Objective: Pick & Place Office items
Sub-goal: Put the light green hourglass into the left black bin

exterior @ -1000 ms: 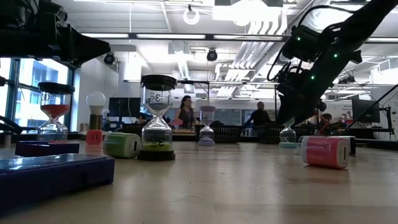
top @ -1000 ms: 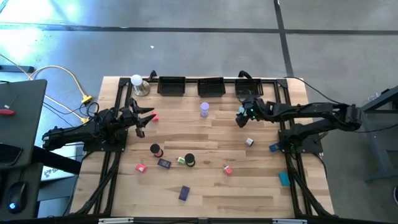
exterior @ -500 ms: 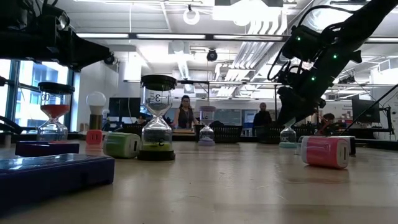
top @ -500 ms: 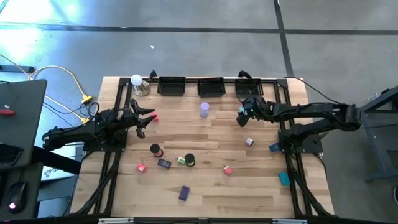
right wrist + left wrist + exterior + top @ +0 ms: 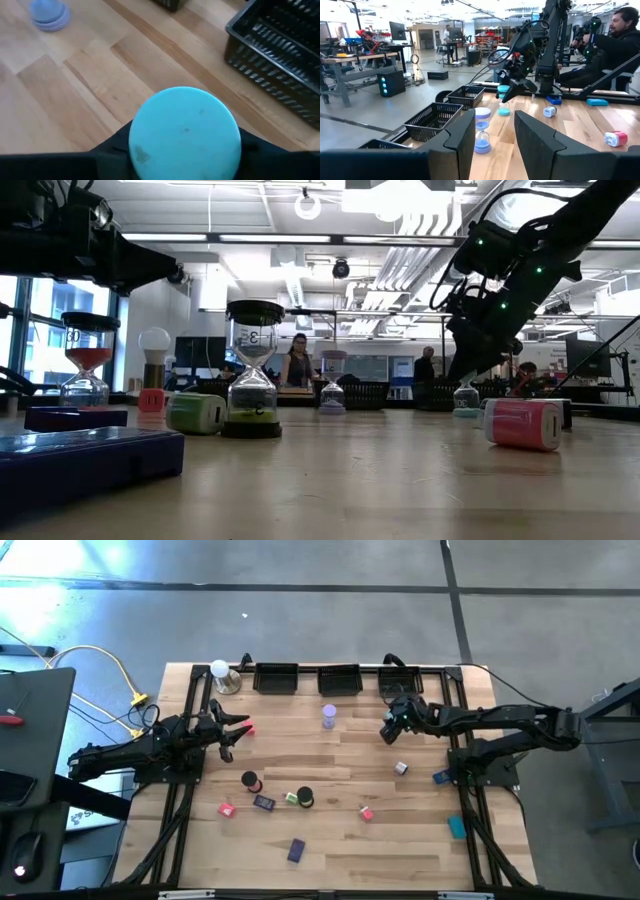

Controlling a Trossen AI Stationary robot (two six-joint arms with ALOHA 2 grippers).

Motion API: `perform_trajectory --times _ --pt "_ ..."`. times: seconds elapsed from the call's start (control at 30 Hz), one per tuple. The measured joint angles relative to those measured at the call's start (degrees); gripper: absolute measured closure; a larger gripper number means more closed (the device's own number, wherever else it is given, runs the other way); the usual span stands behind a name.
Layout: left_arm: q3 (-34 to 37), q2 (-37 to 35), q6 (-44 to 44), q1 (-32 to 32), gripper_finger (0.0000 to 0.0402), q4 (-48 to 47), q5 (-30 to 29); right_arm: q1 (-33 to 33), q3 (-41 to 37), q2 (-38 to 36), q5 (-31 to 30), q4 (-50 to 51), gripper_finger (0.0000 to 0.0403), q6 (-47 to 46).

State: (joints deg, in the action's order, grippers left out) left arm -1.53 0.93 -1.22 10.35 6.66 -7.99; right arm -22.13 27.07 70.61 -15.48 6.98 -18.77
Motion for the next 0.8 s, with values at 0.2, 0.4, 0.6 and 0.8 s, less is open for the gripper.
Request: perform_trajectory --times 0.2,0.4,0.6,0.8 --pt "0.0 0.0 -0.91 0.0 0.0268 0.02 -0.02 0.76 0.0 -0.04 0.71 -0.02 0.0233 -0.02" --pt "0.01 0.0 -0.45 0.0 0.0268 0.32 -0.01 3.56 -0.02 -0.02 0.91 -0.85 0.024 -0.26" --pt "-0.01 0.21 0.66 0.0 0.0268 2.85 1.05 6.81 -0.02 -0.29 1.68 -3.7 0.0242 -0.44" --pt "0.0 5.87 1.16 -0.02 0.0268 10.02 4.72 9.48 -0.02 -1.17 5.01 -9.22 0.0235 -0.46"
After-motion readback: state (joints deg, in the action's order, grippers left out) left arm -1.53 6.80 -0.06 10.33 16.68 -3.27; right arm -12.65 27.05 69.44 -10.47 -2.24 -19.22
